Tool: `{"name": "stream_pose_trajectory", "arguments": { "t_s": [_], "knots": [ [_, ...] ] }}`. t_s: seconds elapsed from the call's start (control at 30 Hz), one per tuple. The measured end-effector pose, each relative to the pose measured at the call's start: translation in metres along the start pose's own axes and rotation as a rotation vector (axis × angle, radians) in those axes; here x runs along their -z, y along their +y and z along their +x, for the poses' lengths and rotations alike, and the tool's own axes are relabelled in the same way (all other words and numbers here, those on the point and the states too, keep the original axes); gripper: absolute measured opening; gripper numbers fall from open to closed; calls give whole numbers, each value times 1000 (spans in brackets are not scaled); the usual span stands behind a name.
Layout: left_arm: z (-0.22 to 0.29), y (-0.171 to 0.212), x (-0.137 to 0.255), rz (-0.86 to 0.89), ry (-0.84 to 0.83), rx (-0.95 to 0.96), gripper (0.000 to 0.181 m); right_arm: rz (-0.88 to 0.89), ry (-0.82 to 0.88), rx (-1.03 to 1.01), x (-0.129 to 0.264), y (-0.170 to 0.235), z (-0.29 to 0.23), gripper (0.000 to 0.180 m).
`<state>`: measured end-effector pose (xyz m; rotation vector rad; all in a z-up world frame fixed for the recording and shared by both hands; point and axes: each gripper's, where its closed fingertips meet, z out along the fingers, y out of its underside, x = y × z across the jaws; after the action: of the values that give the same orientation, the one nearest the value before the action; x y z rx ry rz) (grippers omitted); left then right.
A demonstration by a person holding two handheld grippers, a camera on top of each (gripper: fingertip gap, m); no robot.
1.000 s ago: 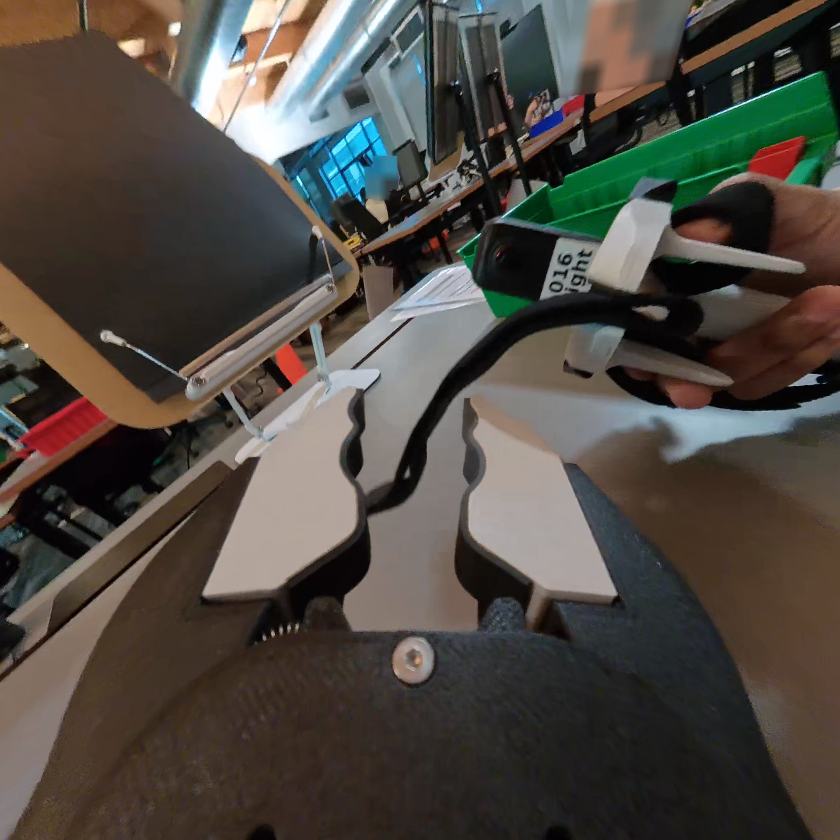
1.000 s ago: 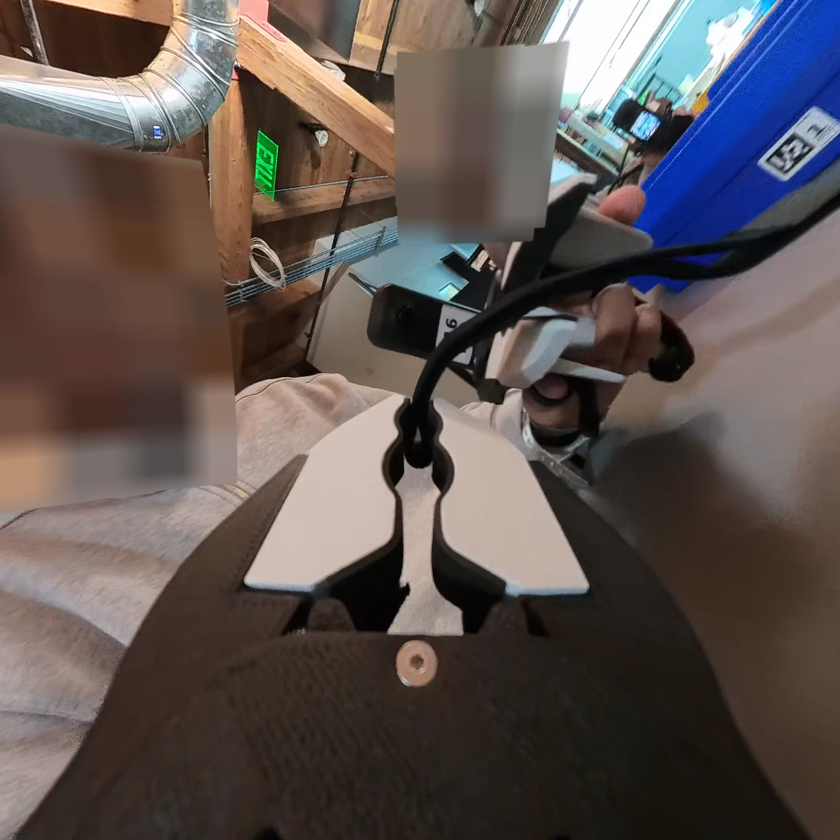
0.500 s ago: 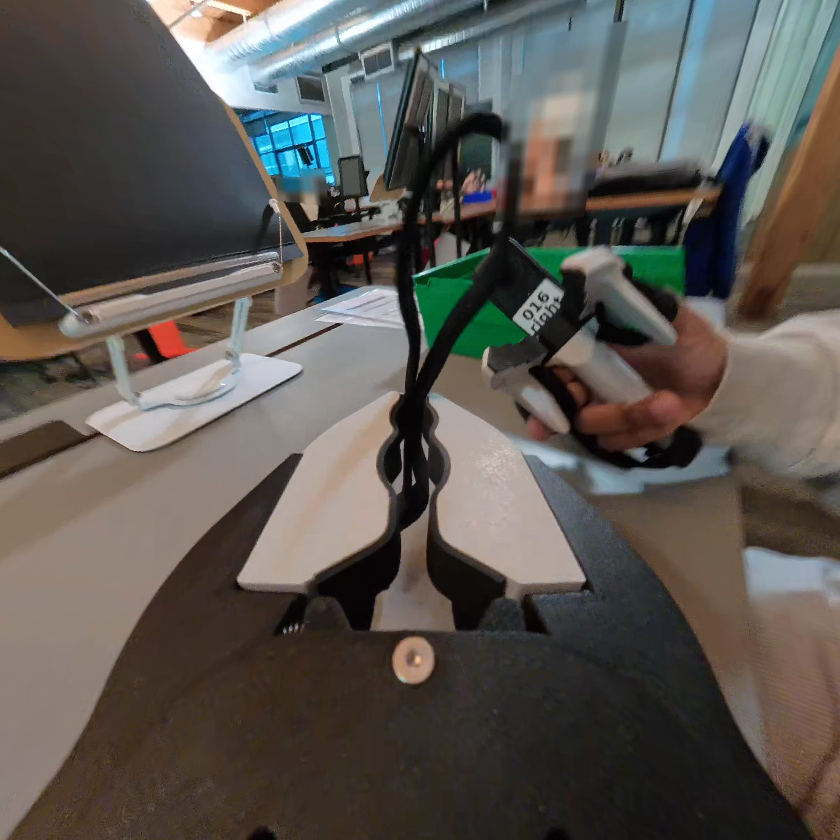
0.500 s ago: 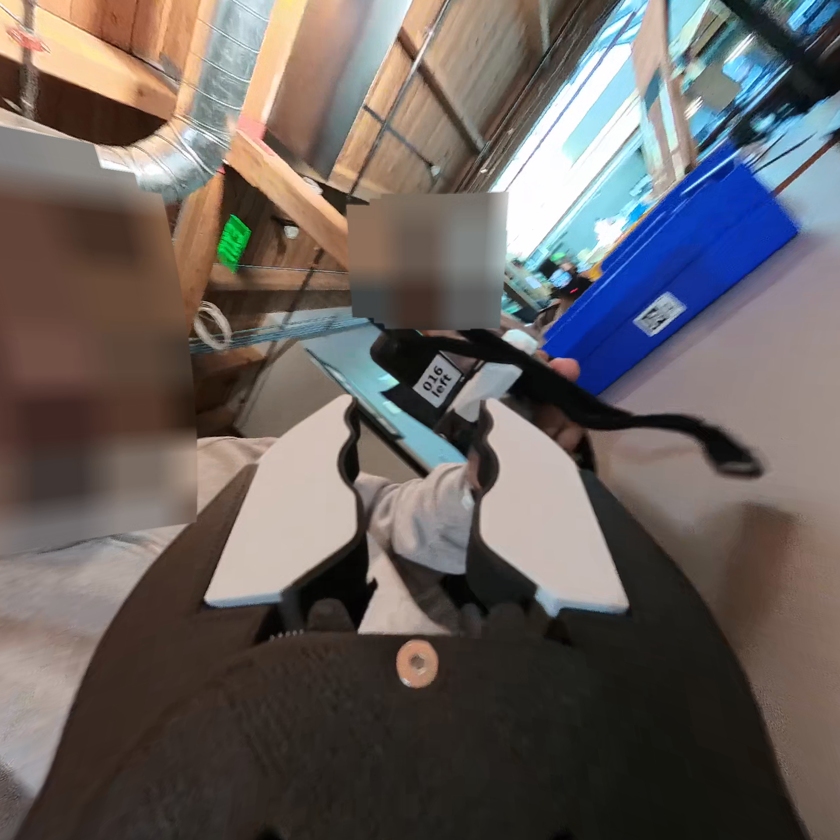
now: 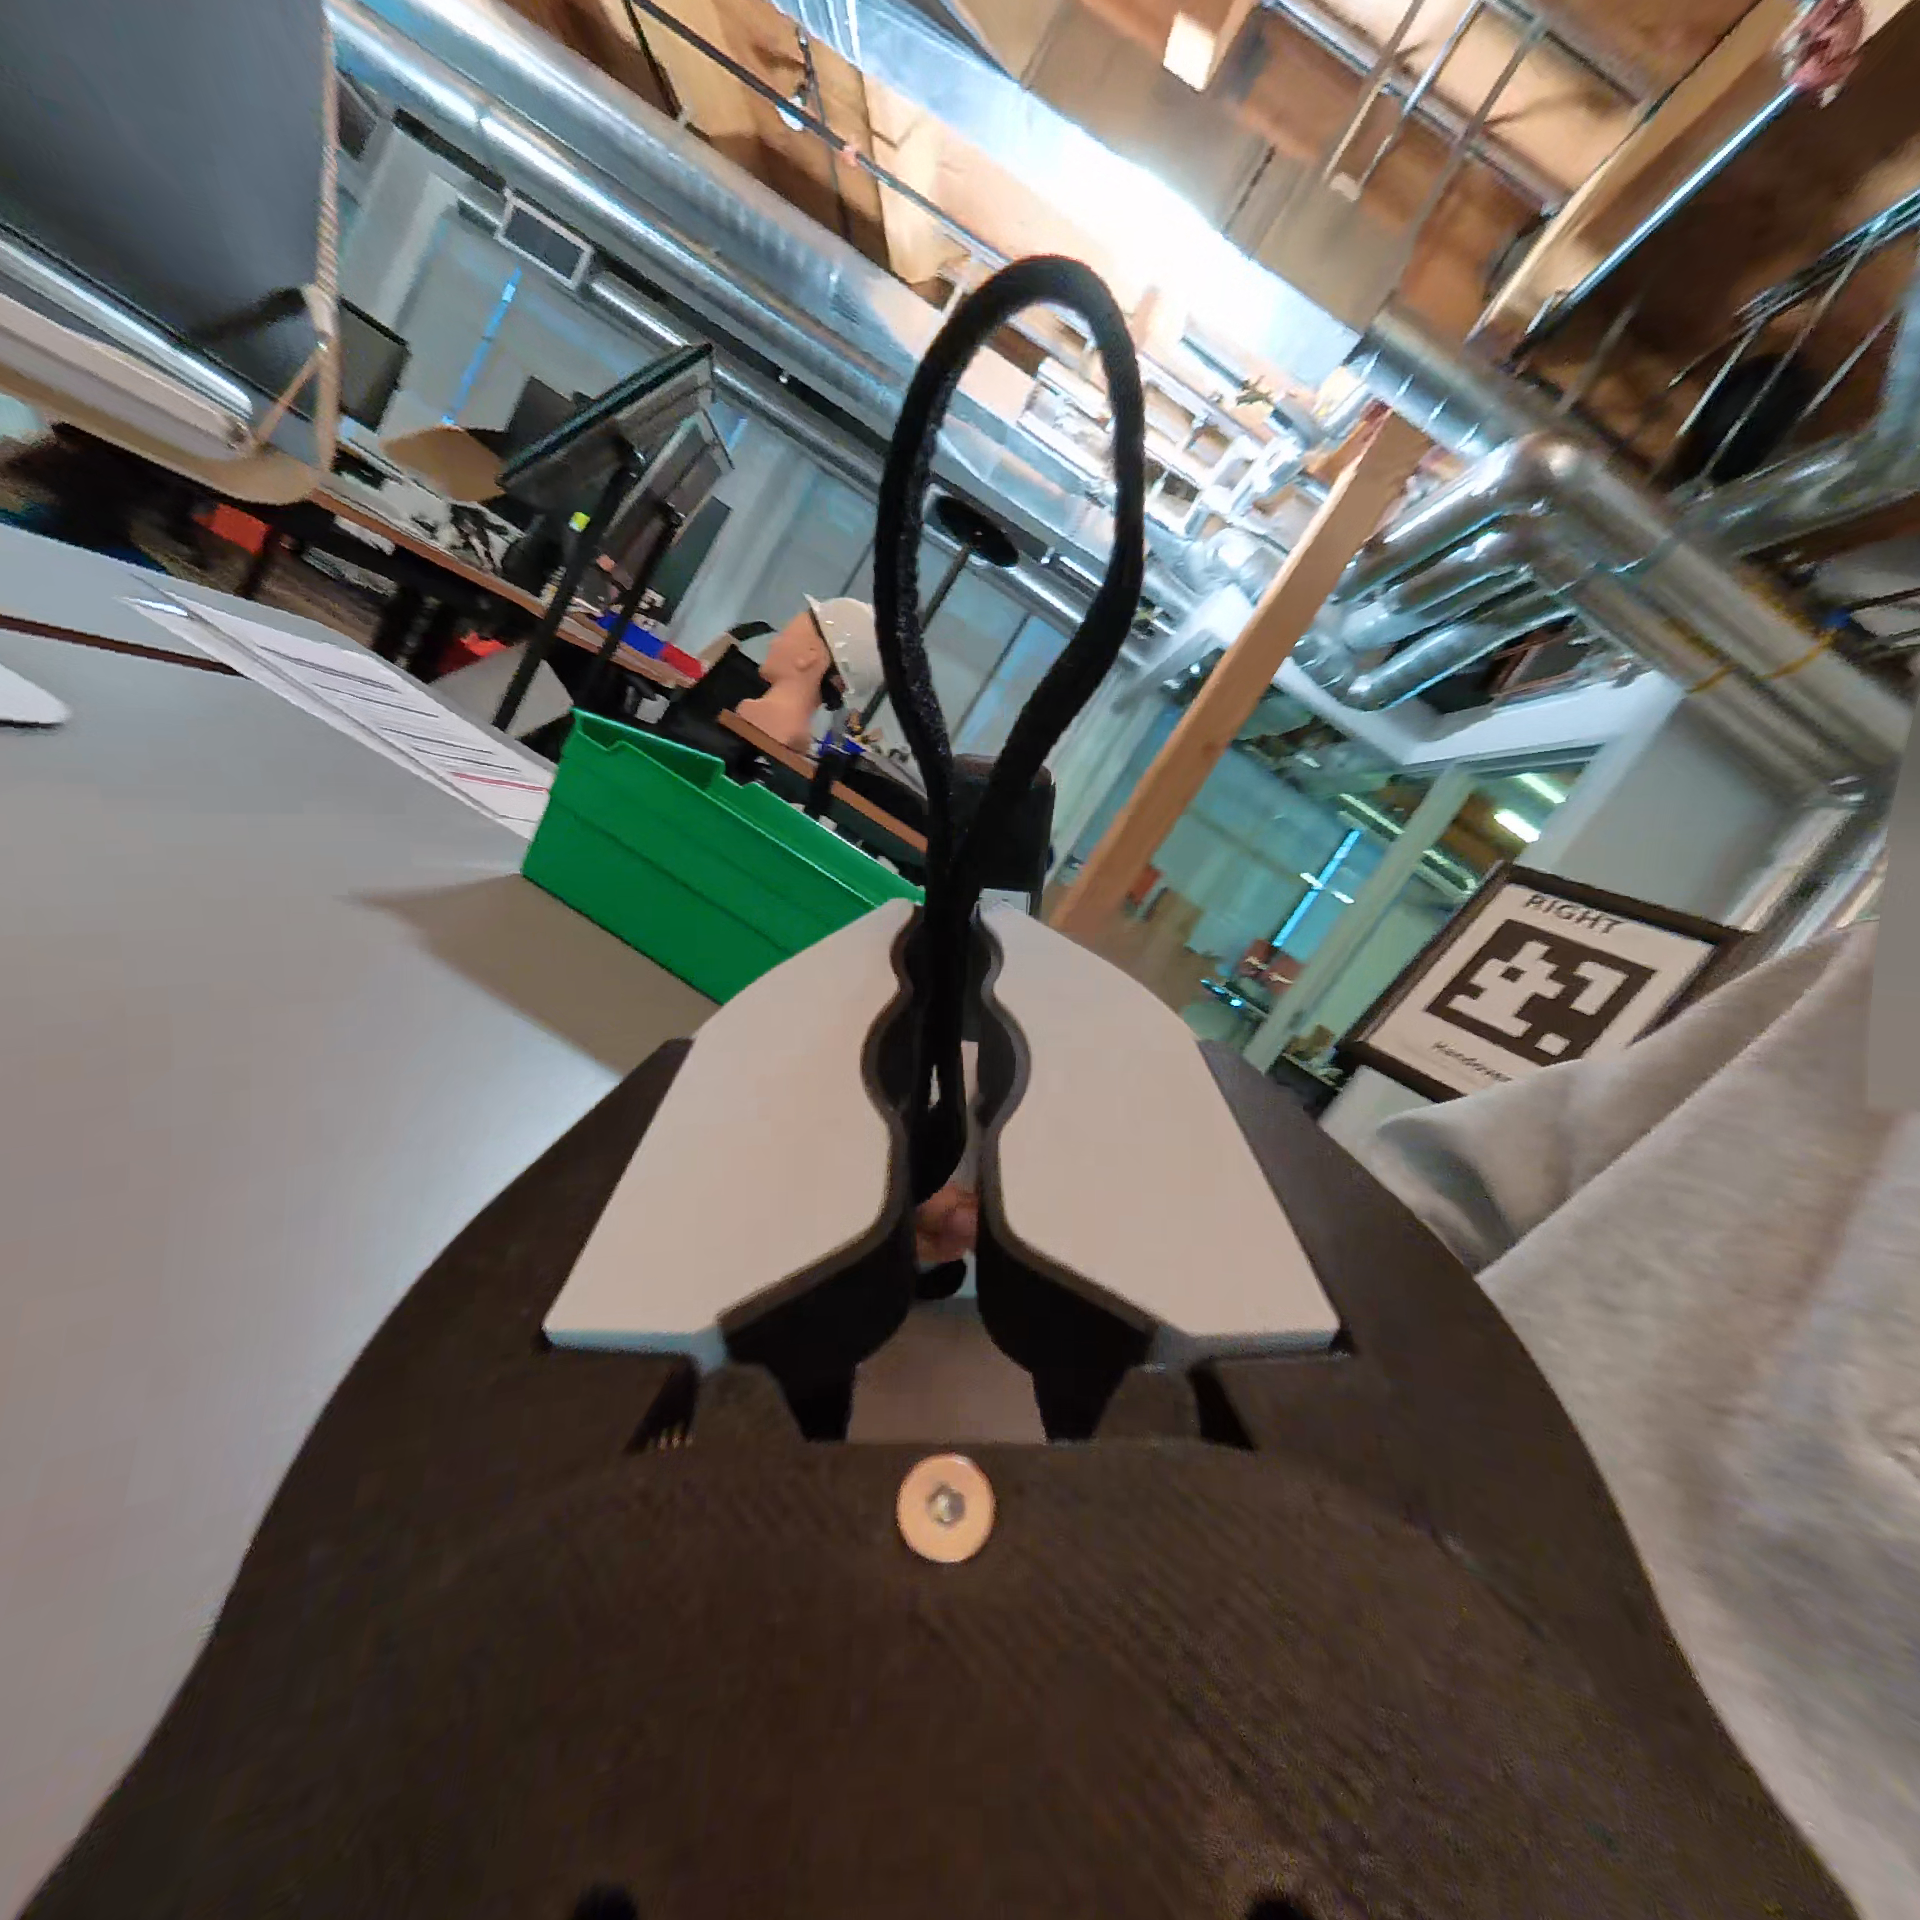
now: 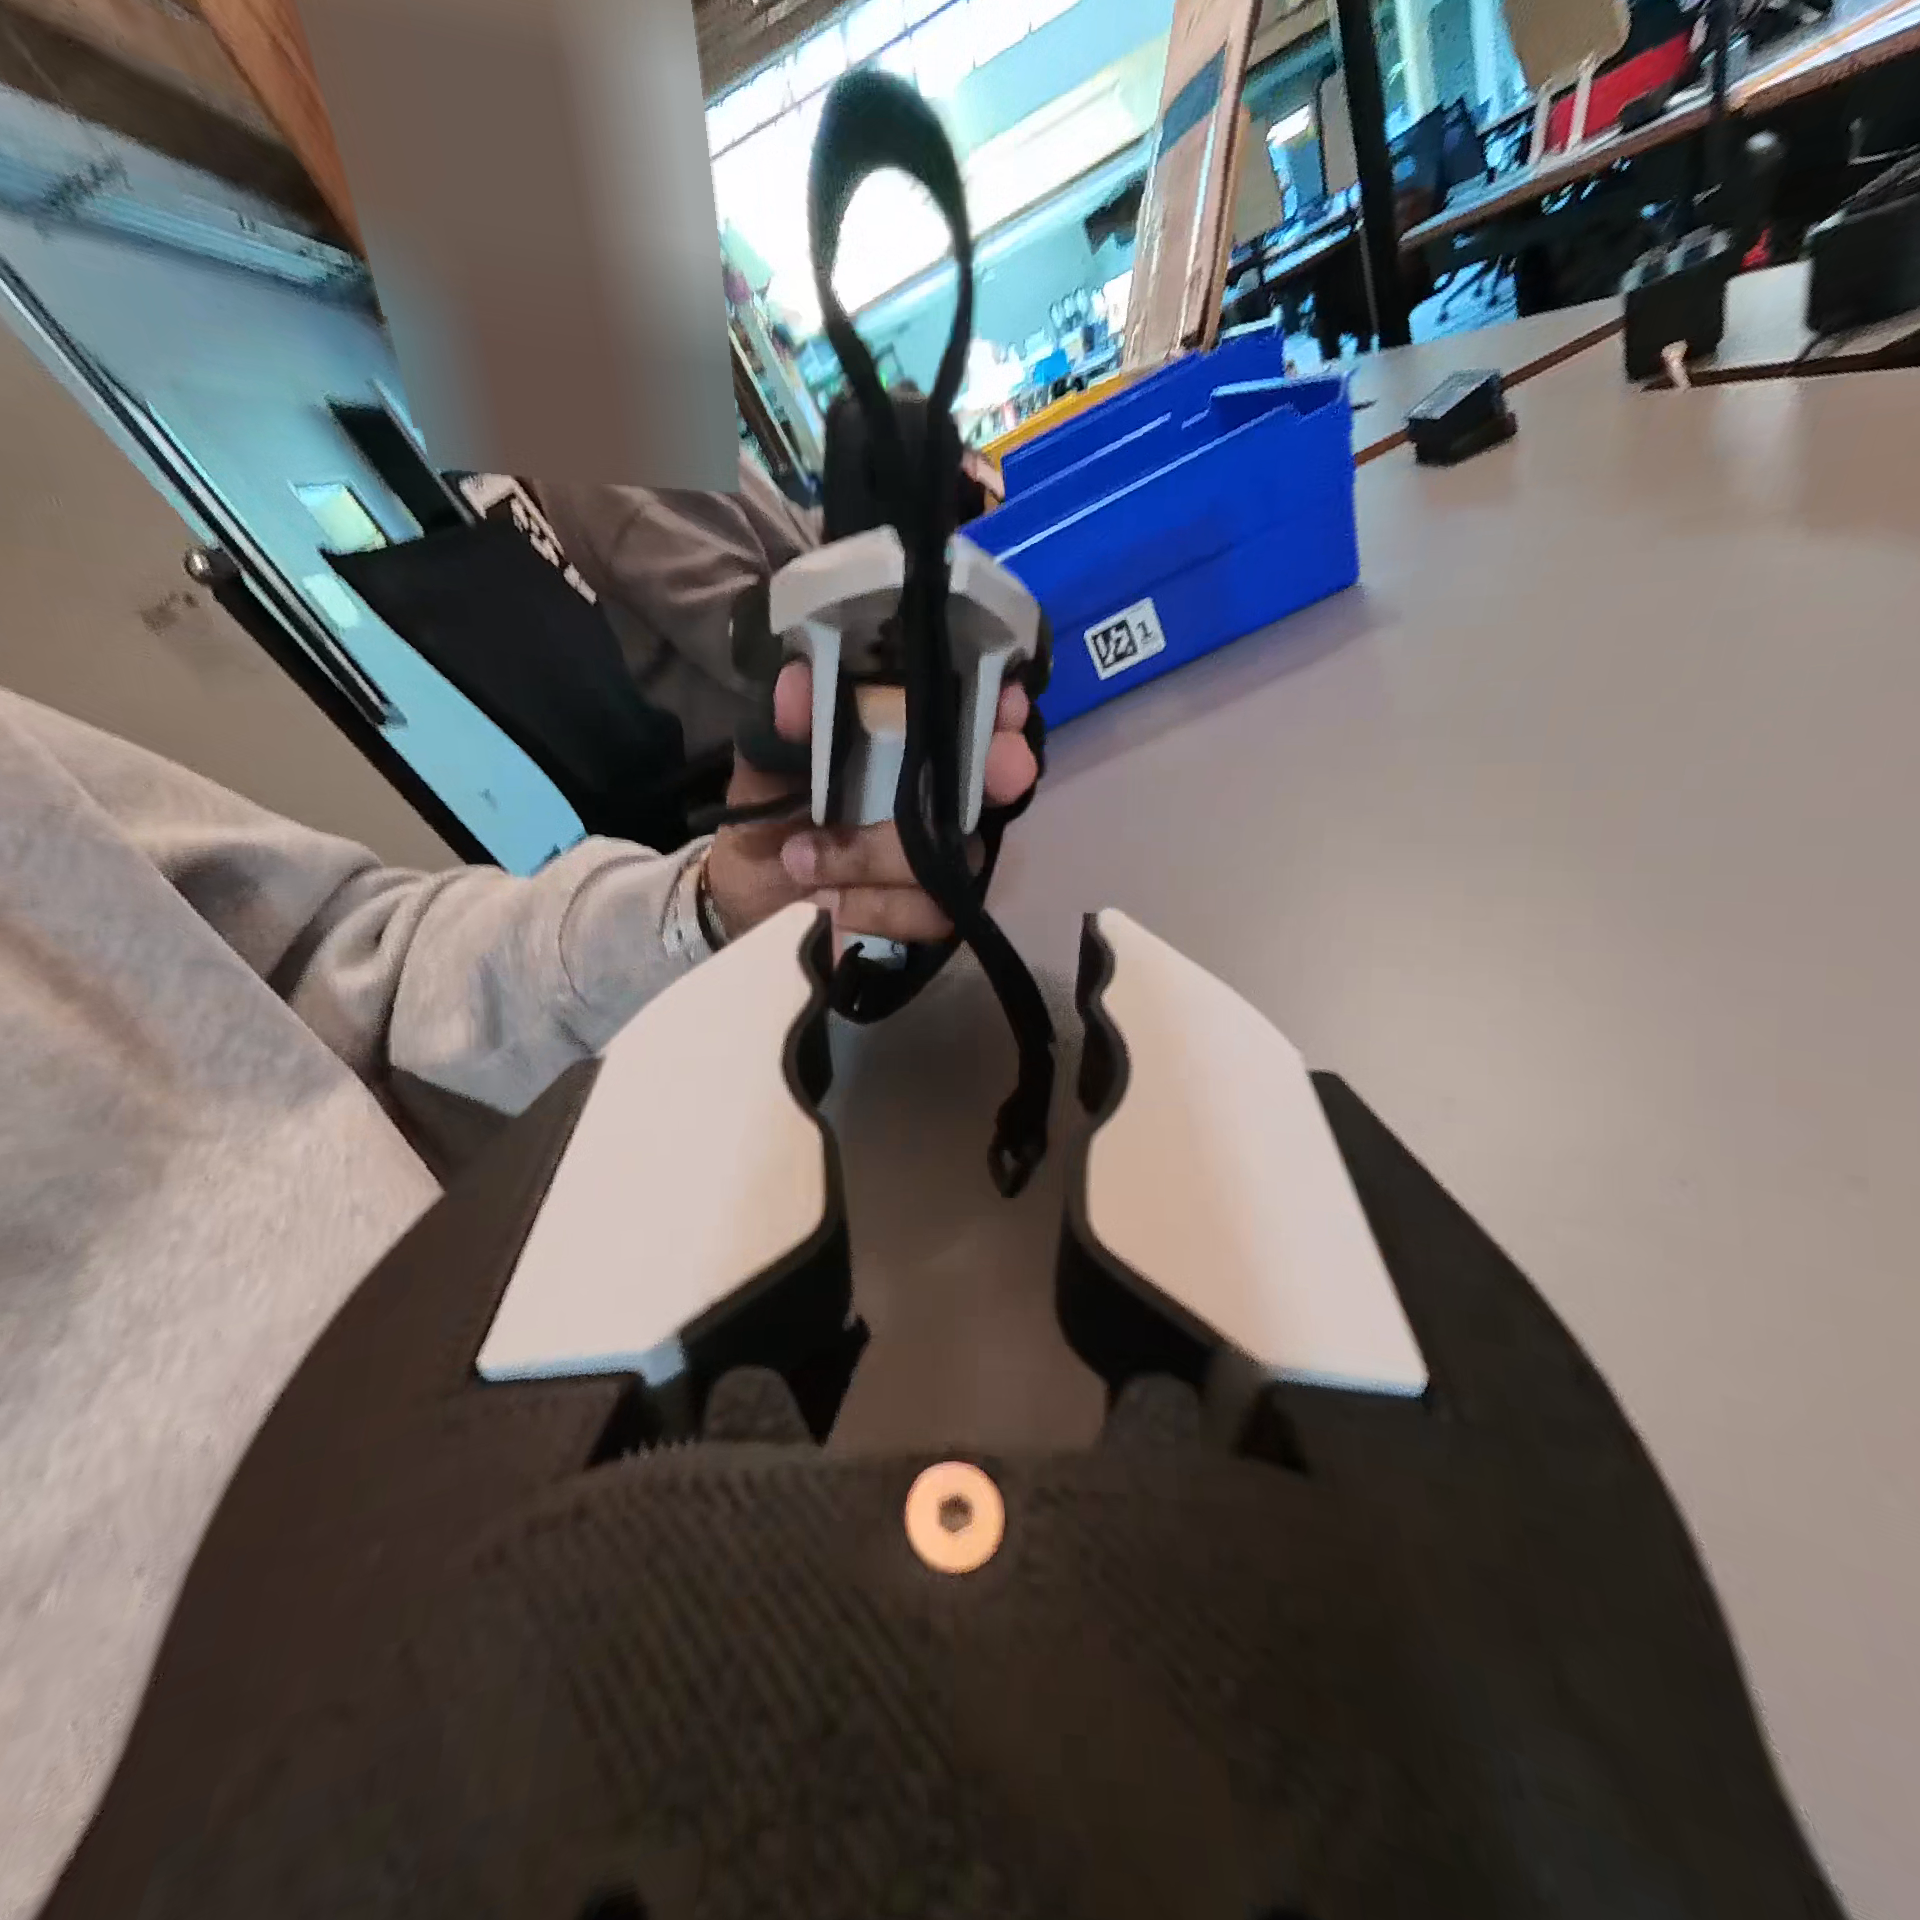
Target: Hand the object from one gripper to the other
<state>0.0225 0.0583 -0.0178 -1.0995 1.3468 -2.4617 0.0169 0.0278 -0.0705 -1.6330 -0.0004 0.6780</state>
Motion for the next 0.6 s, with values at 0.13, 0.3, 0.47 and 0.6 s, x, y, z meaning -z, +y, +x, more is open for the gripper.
{"name": "stream_pose_trajectory", "arguments": {
  "t_s": [0.13, 0.3, 0.47, 0.6],
  "knots": [
    [2, 3, -1, -9, 37, 53, 5, -78, 3, 81, -8, 11, -6, 35],
    [3, 5, -2, -11, 61, 81, 6, -98, 7, 130, -10, 14, -11, 7],
    [-5, -1, -2, 38, 8, 75, 32, -57, -10, 95, -10, 7, -15, 5],
    [-13, -3, -1, 65, -51, 50, 48, 32, -25, 18, -2, -8, -12, 5]
  ]
}}
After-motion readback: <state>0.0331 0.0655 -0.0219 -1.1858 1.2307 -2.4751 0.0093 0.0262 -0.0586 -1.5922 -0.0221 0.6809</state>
